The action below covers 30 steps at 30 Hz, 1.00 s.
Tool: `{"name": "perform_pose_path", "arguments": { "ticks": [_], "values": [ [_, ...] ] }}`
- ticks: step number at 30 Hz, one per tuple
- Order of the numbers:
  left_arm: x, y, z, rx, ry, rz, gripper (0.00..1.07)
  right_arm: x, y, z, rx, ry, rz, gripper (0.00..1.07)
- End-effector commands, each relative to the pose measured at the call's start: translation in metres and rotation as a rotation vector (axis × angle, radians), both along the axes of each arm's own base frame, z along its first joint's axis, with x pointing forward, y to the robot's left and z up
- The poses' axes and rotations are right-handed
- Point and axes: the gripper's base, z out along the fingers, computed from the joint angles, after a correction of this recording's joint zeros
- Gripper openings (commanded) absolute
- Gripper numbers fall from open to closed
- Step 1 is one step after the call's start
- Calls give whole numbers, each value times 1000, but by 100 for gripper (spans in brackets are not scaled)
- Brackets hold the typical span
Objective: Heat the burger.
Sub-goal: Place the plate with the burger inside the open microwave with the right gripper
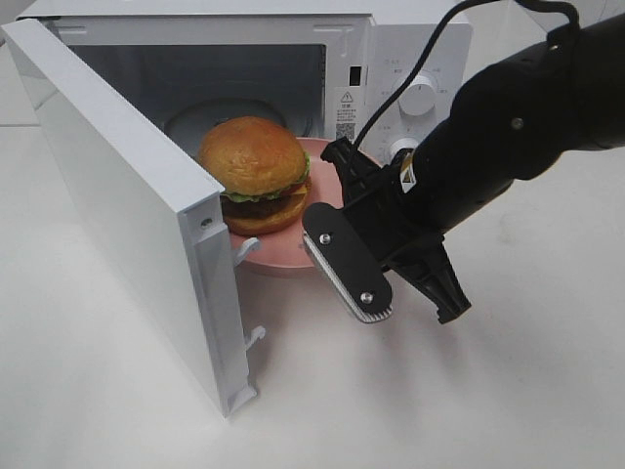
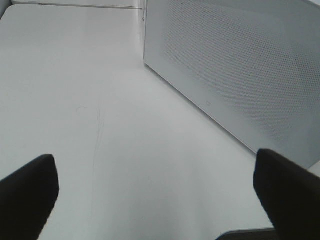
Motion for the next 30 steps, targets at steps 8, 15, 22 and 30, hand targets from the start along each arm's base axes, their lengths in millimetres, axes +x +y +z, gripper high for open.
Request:
{"name": "perform_pose_path", "arguments": {
  "ticks": [8,15,22,30],
  "values": [
    [0,-1,0,-10,-9,-2,98,28,16,13,6,-36,25,0],
    [0,-1,0,-10,-9,-2,98,40,25,13,6,-36,25,0],
    [0,-1,0,-10,-9,-2,98,51,33,17,22,-57,25,0],
    [0,-1,0,-10,-9,-2,98,62,42,16,30,-62,21,0]
  ]
}}
